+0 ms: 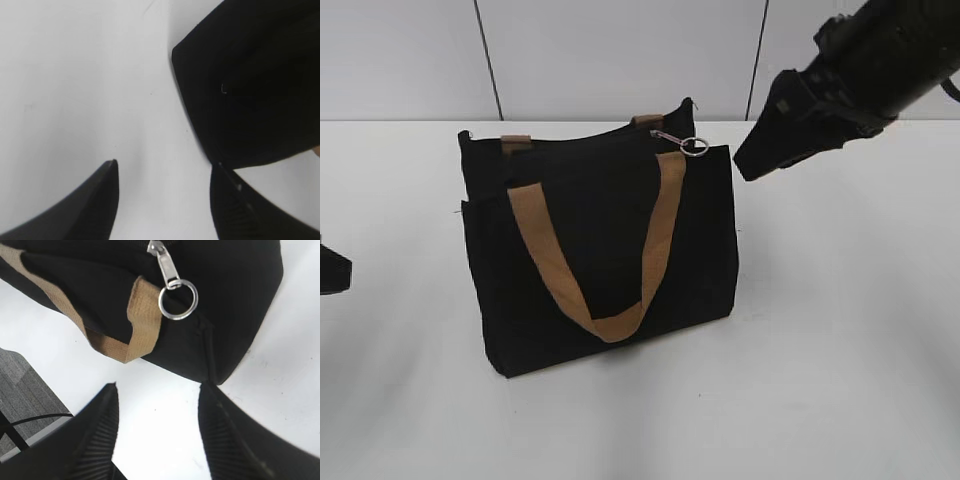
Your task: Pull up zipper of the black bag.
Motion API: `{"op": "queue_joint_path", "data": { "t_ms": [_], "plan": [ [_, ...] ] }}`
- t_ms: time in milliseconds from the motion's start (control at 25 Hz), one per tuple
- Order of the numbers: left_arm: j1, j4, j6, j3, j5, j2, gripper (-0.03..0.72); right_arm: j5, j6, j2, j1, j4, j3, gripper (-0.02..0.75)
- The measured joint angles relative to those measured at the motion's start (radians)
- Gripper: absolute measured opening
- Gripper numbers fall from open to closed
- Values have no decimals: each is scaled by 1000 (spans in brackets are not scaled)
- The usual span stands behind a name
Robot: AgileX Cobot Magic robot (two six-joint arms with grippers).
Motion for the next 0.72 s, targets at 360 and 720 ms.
{"op": "queue_joint_path", "data": {
  "t_ms": [360,720],
  "plan": [
    [0,43,15,0,217,-280,437,-113,8,-236,0,-11,251,401],
    [0,43,72,0,352,-456,437,-160,41,-539,0,-17,477,401]
  ]
}}
